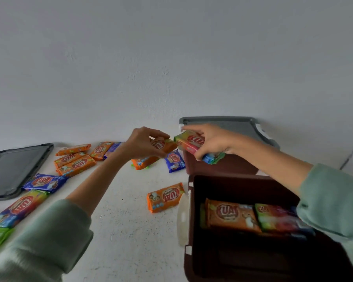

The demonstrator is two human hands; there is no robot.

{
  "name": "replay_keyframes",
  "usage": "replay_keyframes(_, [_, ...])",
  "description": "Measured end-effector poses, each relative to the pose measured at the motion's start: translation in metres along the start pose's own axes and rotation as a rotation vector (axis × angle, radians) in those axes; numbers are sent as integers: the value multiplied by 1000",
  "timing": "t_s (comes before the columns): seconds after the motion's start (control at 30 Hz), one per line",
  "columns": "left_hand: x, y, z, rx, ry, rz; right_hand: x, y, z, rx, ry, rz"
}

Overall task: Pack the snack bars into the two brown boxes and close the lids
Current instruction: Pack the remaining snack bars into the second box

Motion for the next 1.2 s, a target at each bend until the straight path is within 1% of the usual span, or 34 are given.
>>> replay_keyframes(0.07, [32, 1, 8, -30, 11, 94, 22, 30, -18, 1, 30, 7])
replay_keyframes(0.13, [63, 5, 18, -78, 12, 186, 43, 60, -32, -43, 68, 16])
replay_keyframes(0.27, [116, 17, 51, -254, -11, 356, 83, 113, -50, -175, 163, 37])
replay_keyframes(0.33, [134, 24, 75, -365, -25, 424, 102, 130, -47, -209, 233, 54])
replay_keyframes(0.4, [145, 30, 101, -460, -79, 482, 122, 138, -37, -191, 351, 43])
replay_keyframes(0.5, [146, 38, 138, -538, -181, 501, 148, 140, -15, -173, 524, 33])
replay_keyframes(0.6, [137, 44, 163, -503, -272, 532, 166, 141, 10, -115, 582, 29])
replay_keyframes(0.73, [131, 42, 169, -447, -435, 576, 167, 145, 22, -24, 532, -31])
replay_keyframes(0.8, [133, 42, 169, -415, -529, 579, 161, 144, 27, 18, 603, -74])
replay_keyframes(0.9, [130, 42, 169, -375, -594, 518, 157, 140, 37, 100, 735, -104])
replay_keyframes(1.0, [127, 41, 165, -341, -706, 540, 160, 138, 39, 146, 642, -50])
replay_keyframes(1.1, [127, 40, 162, -375, -659, 533, 160, 137, 40, 156, 628, -14])
replay_keyframes(1.2, [124, 40, 160, -378, -568, 530, 152, 133, 36, 107, 627, -7])
Point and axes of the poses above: each hand's wrist, its own y-axis away from the middle knuckle, its own z-axis out of the palm, x = y × z, the point moved 2 cm from there along -y, towards the middle knuckle, and after that the axes turned 4 degrees about z, right-handed, at the moved point
